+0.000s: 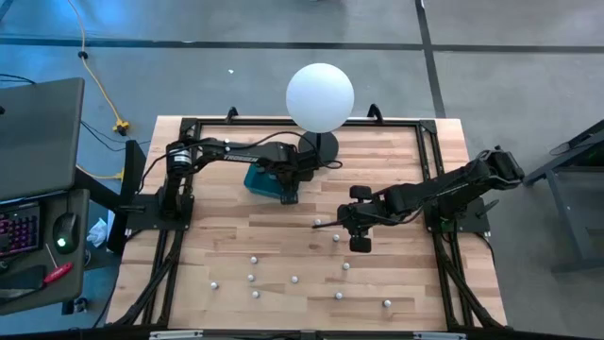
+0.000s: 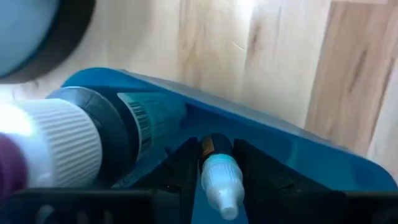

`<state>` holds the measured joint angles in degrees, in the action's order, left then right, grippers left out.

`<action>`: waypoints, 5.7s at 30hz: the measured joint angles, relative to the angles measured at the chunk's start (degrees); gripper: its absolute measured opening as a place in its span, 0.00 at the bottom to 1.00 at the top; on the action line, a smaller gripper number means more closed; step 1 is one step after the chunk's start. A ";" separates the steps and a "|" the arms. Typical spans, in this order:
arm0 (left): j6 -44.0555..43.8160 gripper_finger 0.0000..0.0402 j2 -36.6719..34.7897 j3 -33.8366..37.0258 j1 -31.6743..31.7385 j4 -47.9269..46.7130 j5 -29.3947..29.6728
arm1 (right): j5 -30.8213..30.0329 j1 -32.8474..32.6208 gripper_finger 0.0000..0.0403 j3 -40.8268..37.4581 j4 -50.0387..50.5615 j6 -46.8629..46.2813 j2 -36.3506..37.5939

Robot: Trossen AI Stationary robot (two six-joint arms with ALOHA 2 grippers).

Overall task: Pick & Place food coloring
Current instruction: Put the small orange food coloring bottle into the blue bin, then put the small red food coloring bottle into the blue bin, then put the small purple food coloring bottle into the blue bin

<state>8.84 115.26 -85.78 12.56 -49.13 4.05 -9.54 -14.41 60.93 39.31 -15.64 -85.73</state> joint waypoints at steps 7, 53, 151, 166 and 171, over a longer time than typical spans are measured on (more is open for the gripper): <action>0.02 0.32 0.15 -0.44 -0.31 -1.12 -0.20 | 0.02 0.00 0.26 0.00 -0.09 0.71 0.00; -31.82 0.33 -37.42 0.01 -13.71 -37.74 16.48 | 16.13 12.22 0.26 1.05 -24.66 12.31 -18.56; -28.80 0.32 -37.40 5.95 -13.70 -29.76 17.03 | 13.33 3.98 0.35 1.91 -9.47 -9.44 -19.10; -28.46 0.32 -37.40 5.95 -13.69 -29.85 16.49 | 15.76 8.06 0.07 3.06 -10.64 -3.65 -19.15; -28.41 0.32 -37.40 5.95 -13.70 -29.94 16.37 | 16.50 9.33 0.01 6.73 -8.72 -1.76 -19.15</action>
<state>-19.57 77.87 -79.83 -1.14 -79.08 20.43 6.96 -5.08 67.66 30.59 -17.40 -104.88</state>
